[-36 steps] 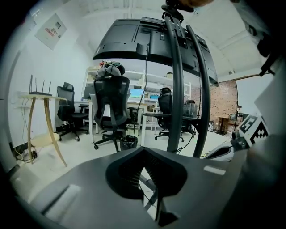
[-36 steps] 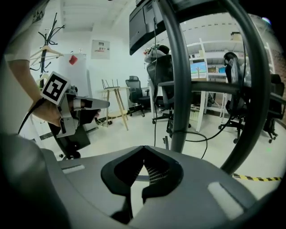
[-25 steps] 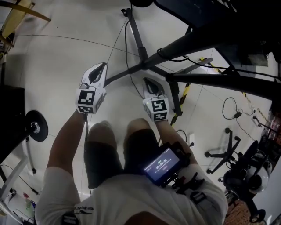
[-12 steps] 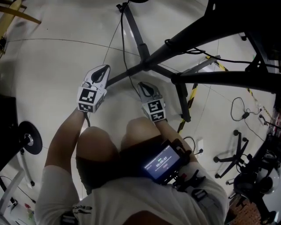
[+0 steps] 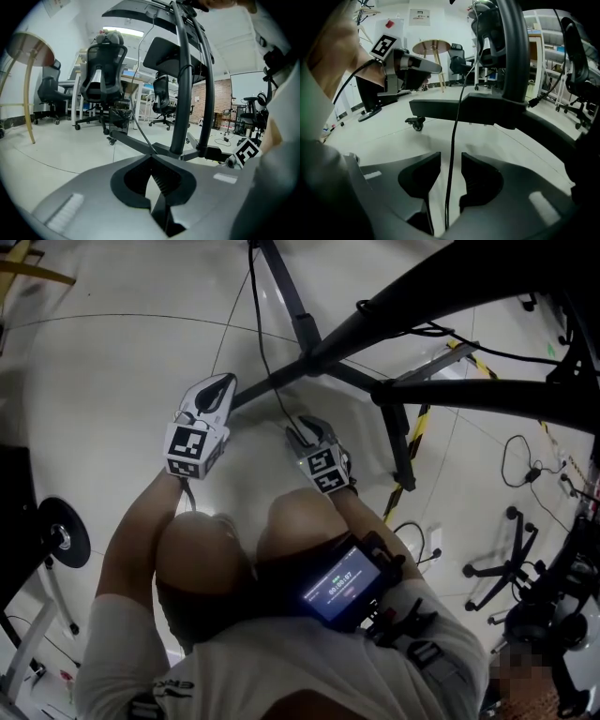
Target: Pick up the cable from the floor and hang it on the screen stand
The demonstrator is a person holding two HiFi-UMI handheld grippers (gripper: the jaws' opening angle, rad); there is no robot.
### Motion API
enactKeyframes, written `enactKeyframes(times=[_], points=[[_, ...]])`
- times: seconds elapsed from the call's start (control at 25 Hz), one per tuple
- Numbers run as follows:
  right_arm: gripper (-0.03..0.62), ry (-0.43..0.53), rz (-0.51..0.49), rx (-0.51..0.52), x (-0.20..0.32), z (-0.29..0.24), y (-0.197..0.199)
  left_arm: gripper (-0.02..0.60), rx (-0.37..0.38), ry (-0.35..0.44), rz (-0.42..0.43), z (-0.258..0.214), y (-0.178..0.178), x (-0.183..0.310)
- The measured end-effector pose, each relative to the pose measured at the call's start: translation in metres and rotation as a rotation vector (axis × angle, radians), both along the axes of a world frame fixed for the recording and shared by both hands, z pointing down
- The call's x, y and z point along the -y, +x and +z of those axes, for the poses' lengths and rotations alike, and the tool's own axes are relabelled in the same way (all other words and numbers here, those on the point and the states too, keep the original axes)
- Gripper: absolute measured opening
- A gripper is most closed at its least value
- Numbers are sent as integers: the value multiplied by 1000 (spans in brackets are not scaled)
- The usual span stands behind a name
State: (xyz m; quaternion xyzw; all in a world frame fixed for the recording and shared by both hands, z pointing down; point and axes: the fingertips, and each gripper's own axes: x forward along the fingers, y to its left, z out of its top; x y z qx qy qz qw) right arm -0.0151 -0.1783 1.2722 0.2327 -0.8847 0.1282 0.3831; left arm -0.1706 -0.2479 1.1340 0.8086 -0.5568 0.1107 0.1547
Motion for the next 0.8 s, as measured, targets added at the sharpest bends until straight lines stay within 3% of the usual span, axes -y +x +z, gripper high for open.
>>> enactKeyframes(times=[0.32, 0.4, 0.8], points=[[105, -16, 30, -48, 4, 26, -4, 2, -3, -28, 9, 14, 1, -15], [40, -9, 31, -55, 3, 25, -6, 2, 0, -26, 7, 15, -2, -16], [35, 63, 75, -3, 21, -12, -2, 2, -1, 0, 8, 5, -1, -7]])
